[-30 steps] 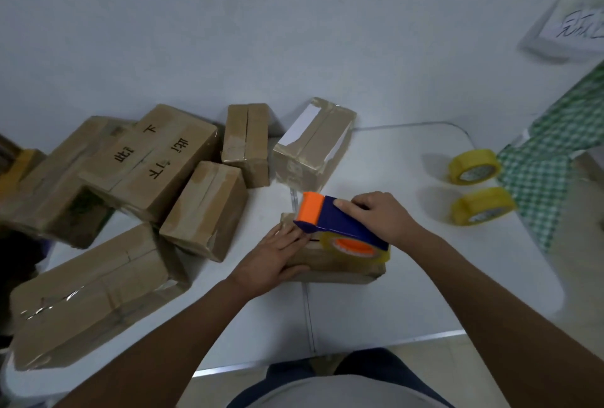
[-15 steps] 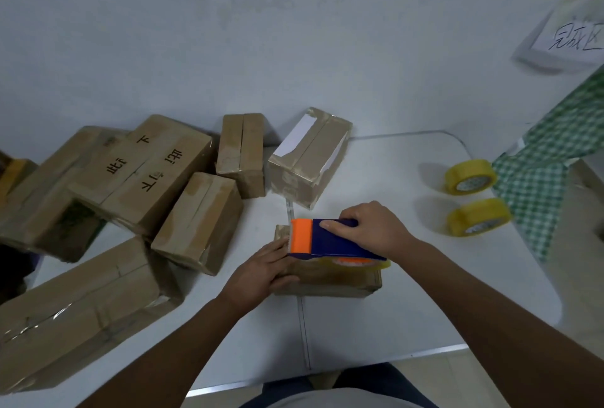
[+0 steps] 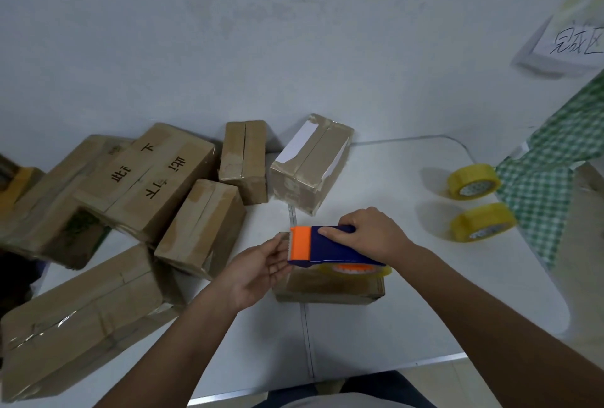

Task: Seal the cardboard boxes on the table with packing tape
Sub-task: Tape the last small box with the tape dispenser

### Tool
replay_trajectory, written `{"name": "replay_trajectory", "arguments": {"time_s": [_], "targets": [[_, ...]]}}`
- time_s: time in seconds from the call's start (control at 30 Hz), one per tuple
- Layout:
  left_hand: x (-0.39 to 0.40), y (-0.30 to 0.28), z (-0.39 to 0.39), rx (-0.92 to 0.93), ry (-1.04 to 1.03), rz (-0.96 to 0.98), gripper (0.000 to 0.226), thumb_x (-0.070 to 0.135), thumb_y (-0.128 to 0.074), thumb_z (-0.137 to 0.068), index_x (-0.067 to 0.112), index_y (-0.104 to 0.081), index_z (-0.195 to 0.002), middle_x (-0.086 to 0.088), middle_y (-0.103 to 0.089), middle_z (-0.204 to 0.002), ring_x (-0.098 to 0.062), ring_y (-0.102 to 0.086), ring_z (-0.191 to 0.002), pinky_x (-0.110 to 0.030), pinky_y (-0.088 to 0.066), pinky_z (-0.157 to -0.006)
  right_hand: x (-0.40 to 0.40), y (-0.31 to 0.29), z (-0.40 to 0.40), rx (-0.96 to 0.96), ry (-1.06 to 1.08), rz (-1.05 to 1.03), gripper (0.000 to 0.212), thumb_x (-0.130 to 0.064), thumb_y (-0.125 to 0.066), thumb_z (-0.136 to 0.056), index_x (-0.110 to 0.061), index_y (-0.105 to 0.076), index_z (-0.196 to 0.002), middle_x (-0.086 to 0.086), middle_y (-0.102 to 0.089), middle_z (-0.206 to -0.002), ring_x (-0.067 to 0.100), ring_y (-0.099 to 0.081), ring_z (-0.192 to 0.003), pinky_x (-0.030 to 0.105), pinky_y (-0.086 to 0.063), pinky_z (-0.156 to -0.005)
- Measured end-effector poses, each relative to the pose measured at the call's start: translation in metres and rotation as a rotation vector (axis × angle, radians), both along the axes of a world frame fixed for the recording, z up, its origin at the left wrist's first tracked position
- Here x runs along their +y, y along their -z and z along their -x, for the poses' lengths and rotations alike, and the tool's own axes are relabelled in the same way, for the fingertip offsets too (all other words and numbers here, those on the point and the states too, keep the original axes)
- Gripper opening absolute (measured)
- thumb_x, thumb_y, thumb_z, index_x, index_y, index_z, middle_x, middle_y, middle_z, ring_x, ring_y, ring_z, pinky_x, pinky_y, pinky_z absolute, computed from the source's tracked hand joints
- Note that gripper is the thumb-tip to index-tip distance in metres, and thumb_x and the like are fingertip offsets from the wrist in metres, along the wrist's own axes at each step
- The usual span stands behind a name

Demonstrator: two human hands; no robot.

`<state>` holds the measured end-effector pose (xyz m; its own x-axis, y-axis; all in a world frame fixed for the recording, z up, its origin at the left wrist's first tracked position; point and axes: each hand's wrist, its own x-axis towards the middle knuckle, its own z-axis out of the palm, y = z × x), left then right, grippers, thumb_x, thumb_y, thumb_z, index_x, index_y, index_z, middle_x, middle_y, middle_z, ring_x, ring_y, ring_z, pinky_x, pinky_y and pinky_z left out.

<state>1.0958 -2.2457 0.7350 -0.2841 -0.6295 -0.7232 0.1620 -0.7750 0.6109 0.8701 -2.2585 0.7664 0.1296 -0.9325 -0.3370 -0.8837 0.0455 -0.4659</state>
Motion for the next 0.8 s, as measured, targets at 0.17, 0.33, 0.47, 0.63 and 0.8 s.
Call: {"name": "replay_trajectory", "arguments": {"time_s": [0.17, 0.33, 0.47, 0.63, 0.8], "targets": [[-0.002, -0.002, 0.000, 0.013, 0.000, 0.019, 0.024, 0.029, -0.060, -0.097, 0.010, -0.069, -0.109, -0.010, -0.075, -0.099, -0.016, -0.070, -0.094, -0.028, -0.053, -0.081, 0.000, -0.001, 0.001, 0.004, -0.007, 0.003, 0.054, -0.065, -0.046, -0.090, -0.020, -0.066, -0.110, -0.005, -0.072, -0.100, 0.013, -0.065, -0.084, 0.024, -0.052, -0.076], [0.002, -0.002, 0.005, 0.061, -0.038, -0.037, 0.023, 0.026, -0.064, -0.093, 0.011, -0.067, -0.110, -0.010, -0.075, -0.099, -0.014, -0.069, -0.089, -0.026, -0.052, -0.078, 0.001, -0.001, 0.003, -0.019, 0.006, -0.003, 0.052, -0.065, -0.046, -0.090, -0.021, -0.067, -0.108, -0.007, -0.071, -0.097, 0.011, -0.065, -0.081, 0.021, -0.051, -0.073], [0.004, 0.001, 0.007, 0.103, -0.053, -0.080, 0.033, 0.023, -0.067, -0.089, 0.008, -0.063, -0.118, -0.012, -0.073, -0.105, -0.013, -0.070, -0.087, -0.025, -0.054, -0.072, 0.002, -0.002, 0.007, -0.043, 0.015, -0.030, 0.052, -0.064, -0.046, -0.090, -0.021, -0.066, -0.111, -0.009, -0.070, -0.095, 0.010, -0.065, -0.081, 0.020, -0.051, -0.071], [0.000, 0.002, 0.014, 0.035, -0.056, -0.065, 0.028, 0.019, -0.064, -0.095, 0.007, -0.063, -0.121, -0.011, -0.073, -0.103, -0.010, -0.069, -0.080, -0.021, -0.055, -0.061, 0.000, -0.008, 0.009, -0.034, -0.015, -0.052, 0.056, -0.065, -0.043, -0.090, -0.018, -0.067, -0.111, -0.006, -0.071, -0.097, 0.013, -0.065, -0.083, 0.025, -0.054, -0.077], [-0.002, -0.002, 0.016, -0.007, -0.017, 0.009, 0.021, 0.013, -0.057, -0.100, 0.004, -0.065, -0.117, -0.011, -0.074, -0.098, -0.009, -0.072, -0.077, -0.019, -0.055, -0.058, -0.001, -0.016, 0.007, -0.022, -0.044, -0.057, 0.058, -0.065, -0.043, -0.090, -0.017, -0.066, -0.111, -0.002, -0.071, -0.099, 0.014, -0.065, -0.085, 0.027, -0.054, -0.079]]}}
